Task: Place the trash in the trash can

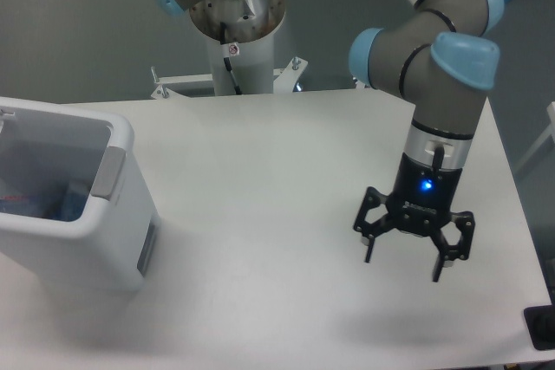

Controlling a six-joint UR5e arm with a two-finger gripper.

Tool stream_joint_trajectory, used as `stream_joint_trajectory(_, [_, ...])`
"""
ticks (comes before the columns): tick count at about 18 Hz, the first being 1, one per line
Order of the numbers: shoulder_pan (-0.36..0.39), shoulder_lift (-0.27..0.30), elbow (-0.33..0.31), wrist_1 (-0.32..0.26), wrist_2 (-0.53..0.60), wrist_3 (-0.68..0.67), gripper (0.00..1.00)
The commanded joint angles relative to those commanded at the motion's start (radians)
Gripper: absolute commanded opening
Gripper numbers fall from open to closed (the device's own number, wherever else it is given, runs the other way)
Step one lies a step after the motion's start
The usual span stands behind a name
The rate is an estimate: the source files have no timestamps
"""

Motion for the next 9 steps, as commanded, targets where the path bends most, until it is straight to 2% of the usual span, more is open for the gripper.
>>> stream_joint_trajectory(2, [-0.002,0.008,-0.012,-0.020,0.077,0.021,1.00])
stream_joint_trajectory(4, [-0.008,0.012,-0.034,-0.038,0.130,0.128,1.00])
stream_joint_trajectory(6, [-0.011,0.037,-0.044,-0.090,0.206,0.222,1.00])
stream_joint_trajectory(9, [-0.012,0.048,-0.046,-0.156,0.249,0.248,1.00])
